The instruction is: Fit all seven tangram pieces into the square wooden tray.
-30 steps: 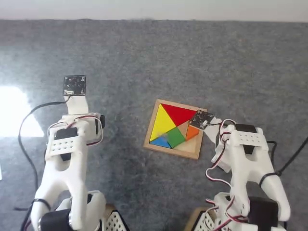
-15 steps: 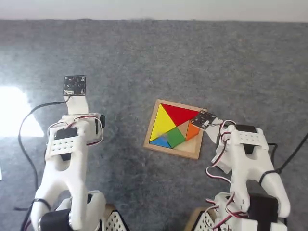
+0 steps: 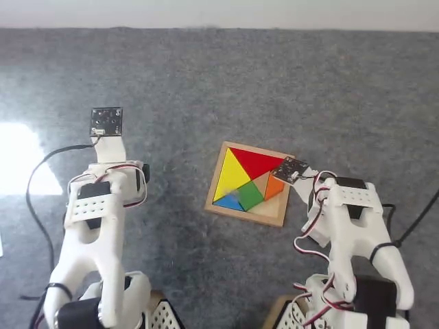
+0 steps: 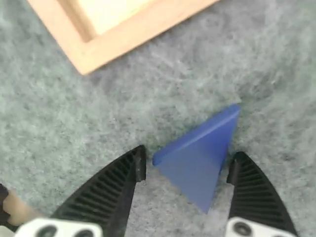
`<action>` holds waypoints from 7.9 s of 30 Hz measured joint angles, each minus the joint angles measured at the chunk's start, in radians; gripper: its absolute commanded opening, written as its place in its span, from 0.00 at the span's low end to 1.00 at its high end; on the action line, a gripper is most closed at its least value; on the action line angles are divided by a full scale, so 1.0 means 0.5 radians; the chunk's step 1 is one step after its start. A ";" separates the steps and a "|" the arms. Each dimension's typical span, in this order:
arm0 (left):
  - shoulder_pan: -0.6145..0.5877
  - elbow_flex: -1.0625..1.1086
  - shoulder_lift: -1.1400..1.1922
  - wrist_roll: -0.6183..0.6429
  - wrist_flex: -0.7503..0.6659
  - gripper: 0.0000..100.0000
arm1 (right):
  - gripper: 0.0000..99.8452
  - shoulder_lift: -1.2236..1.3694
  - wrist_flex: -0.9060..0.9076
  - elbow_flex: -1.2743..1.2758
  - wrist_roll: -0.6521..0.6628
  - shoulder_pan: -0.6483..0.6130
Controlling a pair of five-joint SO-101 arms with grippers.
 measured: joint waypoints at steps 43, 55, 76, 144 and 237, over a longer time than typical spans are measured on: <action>-0.015 0.000 0.000 0.000 0.000 0.21 | 0.19 0.000 -0.006 -0.025 -0.439 -0.150; -0.015 0.000 0.003 0.000 0.000 0.21 | 0.20 0.043 0.647 -0.334 -0.006 -0.245; -0.015 0.000 0.003 -0.077 0.000 0.21 | 0.28 -0.789 0.743 0.110 0.804 0.083; -0.015 0.000 0.003 -0.077 0.000 0.21 | 0.12 -0.132 0.052 0.015 0.690 0.282; -0.015 0.000 0.003 -0.077 0.000 0.21 | 0.16 -0.132 -0.058 0.074 0.181 0.466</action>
